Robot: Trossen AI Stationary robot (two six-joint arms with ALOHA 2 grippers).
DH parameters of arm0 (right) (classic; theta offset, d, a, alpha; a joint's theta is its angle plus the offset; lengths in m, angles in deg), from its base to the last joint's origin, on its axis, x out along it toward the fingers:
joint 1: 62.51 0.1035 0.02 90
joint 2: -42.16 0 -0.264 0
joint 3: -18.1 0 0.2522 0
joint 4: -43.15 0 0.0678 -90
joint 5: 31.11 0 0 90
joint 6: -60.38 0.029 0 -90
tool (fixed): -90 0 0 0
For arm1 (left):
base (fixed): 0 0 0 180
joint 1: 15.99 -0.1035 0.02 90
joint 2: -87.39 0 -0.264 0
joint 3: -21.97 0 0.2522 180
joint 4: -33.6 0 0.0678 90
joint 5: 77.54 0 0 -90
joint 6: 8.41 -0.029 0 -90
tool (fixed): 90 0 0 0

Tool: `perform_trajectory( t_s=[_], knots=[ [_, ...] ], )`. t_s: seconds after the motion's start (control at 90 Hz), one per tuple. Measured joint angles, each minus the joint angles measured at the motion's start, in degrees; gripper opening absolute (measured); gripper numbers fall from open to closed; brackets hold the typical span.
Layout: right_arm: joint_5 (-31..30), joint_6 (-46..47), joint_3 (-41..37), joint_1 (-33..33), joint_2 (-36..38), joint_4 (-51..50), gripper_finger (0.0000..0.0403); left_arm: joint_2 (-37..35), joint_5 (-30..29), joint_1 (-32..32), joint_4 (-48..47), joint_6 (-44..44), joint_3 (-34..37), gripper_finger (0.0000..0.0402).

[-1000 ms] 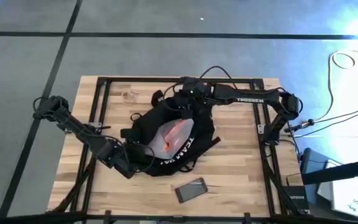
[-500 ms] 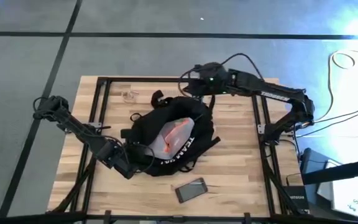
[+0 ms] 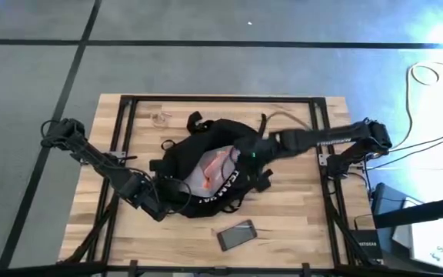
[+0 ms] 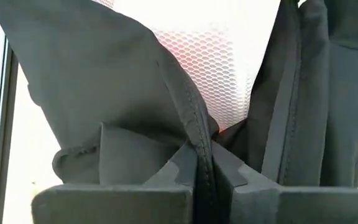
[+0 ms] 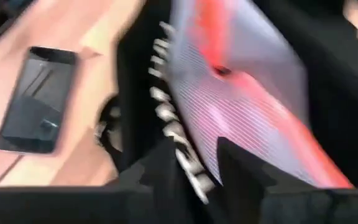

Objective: Unpack backpack
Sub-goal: Close the black backpack

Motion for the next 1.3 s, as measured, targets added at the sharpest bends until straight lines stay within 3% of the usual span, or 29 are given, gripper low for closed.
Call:
perform_trajectory(
  t_s=[0.2, 0.344, 0.622, 0.756, 0.933, 1.1, 1.3],
  knots=[
    [-4.99, -0.69, -10.51, 4.92, -2.55, 14.14, 0.0160, 0.00, -0.97, 0.00, 0.00, -0.02, 0.00, 0.0000],
    [-7.14, -0.90, -13.16, 4.73, -6.48, 20.21, 0.0163, 0.00, -1.12, 0.00, 0.07, 0.00, 0.00, 0.0000],
    [-9.03, -3.89, -13.26, 4.77, -14.73, 22.39, 0.0162, 0.00, -1.17, 0.00, 0.08, 0.20, 0.00, 0.0000],
    [-10.59, -3.95, -13.23, 4.77, -16.33, 24.77, 0.0127, 0.00, -1.18, 0.00, 0.06, 0.07, 0.00, 0.0000],
    [-10.78, -3.93, -12.11, 4.20, -15.82, 25.25, 0.0015, 0.00, -1.18, 0.00, 0.07, 0.07, 0.00, 0.0000],
    [-12.71, -5.45, -6.61, 3.62, -15.76, 16.46, 0.0003, 0.00, -1.24, -0.06, -0.02, 0.79, -0.35, 0.0000],
    [-12.61, -5.76, 3.19, 3.17, -12.39, 0.51, 0.0001, -1.18, -2.18, -1.16, -1.13, 4.14, -6.48, 0.0000]
  ],
)
